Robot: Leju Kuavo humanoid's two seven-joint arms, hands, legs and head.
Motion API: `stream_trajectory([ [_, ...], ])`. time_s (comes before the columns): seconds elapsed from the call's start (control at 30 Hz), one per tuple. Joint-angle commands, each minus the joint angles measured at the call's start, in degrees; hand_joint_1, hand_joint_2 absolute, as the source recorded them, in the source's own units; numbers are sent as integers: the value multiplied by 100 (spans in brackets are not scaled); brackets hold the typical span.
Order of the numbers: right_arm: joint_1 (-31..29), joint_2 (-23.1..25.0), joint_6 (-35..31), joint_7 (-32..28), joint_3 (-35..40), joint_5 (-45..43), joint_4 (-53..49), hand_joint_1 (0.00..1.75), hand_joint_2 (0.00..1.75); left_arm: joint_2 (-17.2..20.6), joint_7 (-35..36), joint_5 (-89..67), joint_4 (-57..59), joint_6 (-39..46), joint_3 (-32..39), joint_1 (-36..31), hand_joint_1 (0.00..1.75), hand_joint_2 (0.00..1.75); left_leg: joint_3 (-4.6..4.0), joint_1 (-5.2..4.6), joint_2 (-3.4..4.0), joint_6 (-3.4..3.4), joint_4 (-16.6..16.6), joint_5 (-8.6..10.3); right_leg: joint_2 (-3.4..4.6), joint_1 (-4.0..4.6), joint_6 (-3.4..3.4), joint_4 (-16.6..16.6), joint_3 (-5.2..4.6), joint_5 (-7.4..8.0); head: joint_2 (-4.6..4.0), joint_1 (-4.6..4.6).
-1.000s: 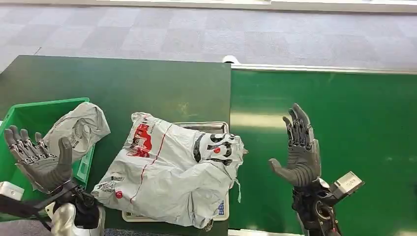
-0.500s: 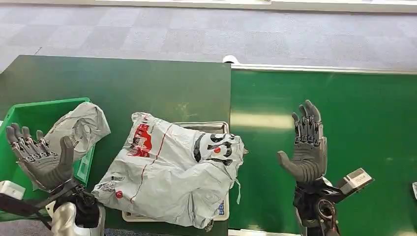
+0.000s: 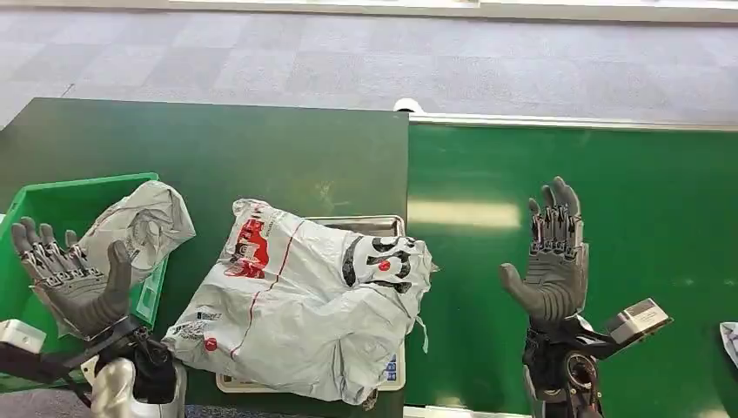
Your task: Moved the parcel from conveyor to table for the left to box.
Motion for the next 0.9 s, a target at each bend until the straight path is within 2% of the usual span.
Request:
stream_trajectory([
  [0.03,-55,104,27,153,-332,140,227,0,175,1076,9,-945,118,11,-2078,-88,0,175,-2,5,-24,13,-15,16,-31,11,-22,-17,9,8,0,2],
  [0.07,-90,113,35,161,-342,171,267,0,175,1286,9,-1057,216,129,-2479,-126,0,175,-9,2,-21,5,-1,8,-24,5,-12,-2,-1,2,0,2],
  [0.17,-163,98,99,203,-347,243,338,0,175,1798,9,-1765,888,-201,-3366,-285,0,175,0,-1,-24,7,-13,15,-28,3,-16,-9,5,5,0,0],
  [0.27,-243,71,153,236,-363,279,433,0,175,1869,9,-2338,1341,-518,-3705,-354,0,175,9,-5,-15,6,-12,9,-17,-3,-9,-8,11,2,0,2],
  [0.3,-218,24,195,245,-373,300,462,0,175,1891,476,-3370,1818,-1034,-3959,-452,0,175,12,-1,-15,12,-27,20,-20,4,-22,-26,15,15,0,2],
  [0.33,-178,11,263,239,-412,321,475,0,175,1808,632,-3757,2179,-1436,-4008,-499,0,175,12,-1,-8,10,-19,13,-11,2,-16,-18,14,10,0,2],
  [0.43,-165,46,330,236,-471,362,482,0,175,1739,550,-4123,2548,-1635,-4039,-569,0,175,22,-4,-14,9,-21,11,-19,-1,-11,-21,25,5,0,2],
  [0.57,-141,82,335,238,-495,381,425,0,175,1707,525,-4211,2519,-1722,-3961,-568,0,175,10,-2,8,4,-7,2,-1,0,-8,-6,9,2,0,4],
  [0.9,-126,112,358,294,-581,418,390,0,175,1793,522,-4575,2638,-2034,-4174,-645,0,175,7,-3,0,5,-5,2,-3,-1,-6,-4,9,3,0,2],
])
